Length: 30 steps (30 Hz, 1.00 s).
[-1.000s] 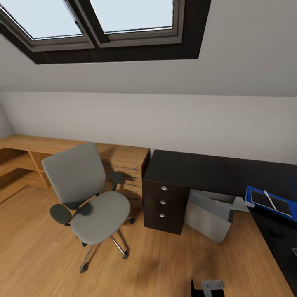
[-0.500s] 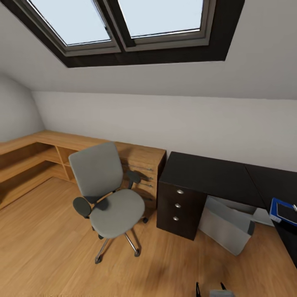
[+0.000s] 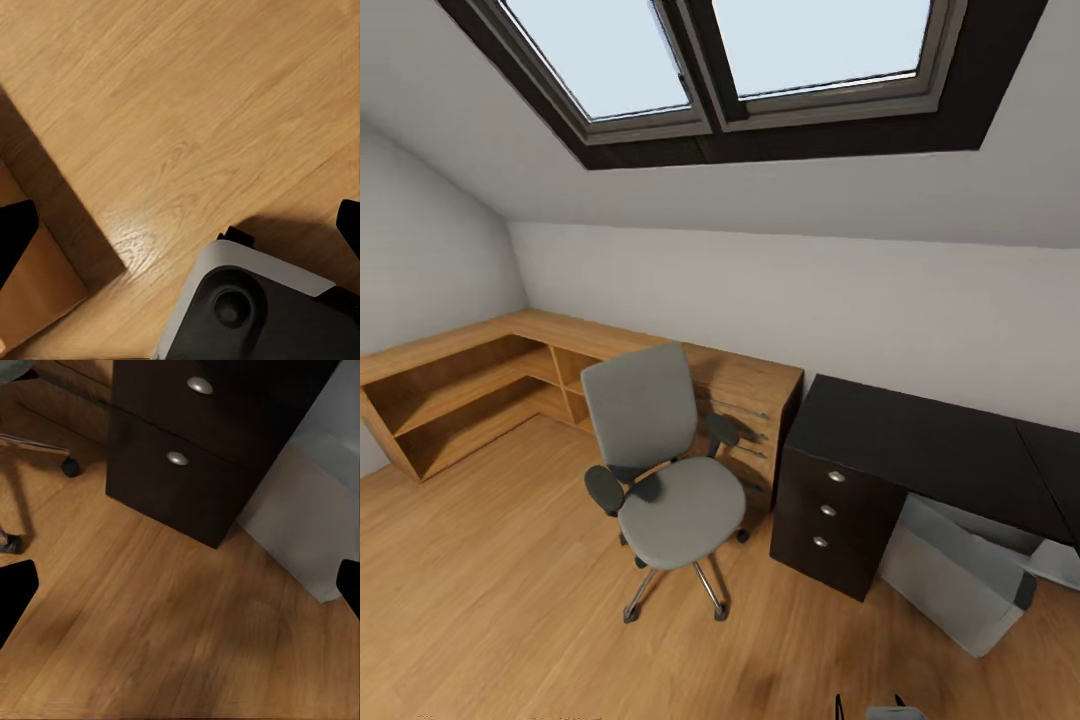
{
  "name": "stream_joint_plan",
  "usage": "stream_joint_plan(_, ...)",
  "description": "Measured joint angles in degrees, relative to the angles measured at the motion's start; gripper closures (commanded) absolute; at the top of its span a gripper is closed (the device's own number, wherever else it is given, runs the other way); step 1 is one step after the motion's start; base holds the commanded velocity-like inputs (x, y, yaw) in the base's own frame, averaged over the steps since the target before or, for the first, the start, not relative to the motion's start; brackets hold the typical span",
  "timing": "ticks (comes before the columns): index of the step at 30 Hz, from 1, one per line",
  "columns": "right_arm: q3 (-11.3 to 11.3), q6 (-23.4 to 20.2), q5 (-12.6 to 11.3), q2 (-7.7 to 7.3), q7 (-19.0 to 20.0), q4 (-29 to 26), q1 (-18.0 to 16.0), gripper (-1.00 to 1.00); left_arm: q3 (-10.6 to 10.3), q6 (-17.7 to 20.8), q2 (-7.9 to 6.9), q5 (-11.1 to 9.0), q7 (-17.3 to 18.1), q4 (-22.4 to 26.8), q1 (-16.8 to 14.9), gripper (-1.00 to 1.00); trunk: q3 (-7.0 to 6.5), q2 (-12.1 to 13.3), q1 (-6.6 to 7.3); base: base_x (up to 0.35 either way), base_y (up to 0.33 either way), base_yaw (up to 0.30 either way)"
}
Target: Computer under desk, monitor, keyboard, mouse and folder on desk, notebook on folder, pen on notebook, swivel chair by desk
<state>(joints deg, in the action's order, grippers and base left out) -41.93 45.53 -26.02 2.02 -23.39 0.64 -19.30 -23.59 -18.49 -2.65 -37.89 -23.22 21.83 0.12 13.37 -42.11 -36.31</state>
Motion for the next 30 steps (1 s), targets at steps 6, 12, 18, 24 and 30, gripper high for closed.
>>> stream_joint_plan(6,0.1,-1.0,-0.1,-0.1,0.0,-0.1,0.0,-1.0,0.0,0.0,0.0,0.0,0.0,0.0,0.0,-1.0,-0.73,1.6,0.89,0.0,0.0,0.28)
stream_joint_plan(12,0.2,-1.1,-0.2,-0.11,0.0,-0.1,0.0,-1.0,0.0,0.0,0.0,0.0,0.0,0.0,0.0,-1.0,-0.73,1.6,0.89,0.0,0.0,0.28)
stream_joint_plan(18,0.1,-1.1,-0.2,-0.09,0.0,-0.1,0.0,-1.0,0.0,0.0,0.07,-0.1,0.1,0.0,0.0,-1.0,-0.73,1.6,0.89,0.0,0.0,0.28)
stream_joint_plan(24,0.2,-1.1,-0.2,-0.04,0.0,-0.2,0.0,-1.0,-0.1,-0.1,0.02,-0.1,0.1,-0.1,0.0,-1.0,-0.73,1.6,0.89,0.027,0.006,0.28)
stream_joint_plan(30,0.2,-1.2,-0.2,-0.02,0.0,-0.2,0.0,-1.0,-0.2,-0.2,0.04,0.0,1.0,-0.1,0.0,-1.0,-0.73,1.6,0.91,0.248,0.066,0.28)
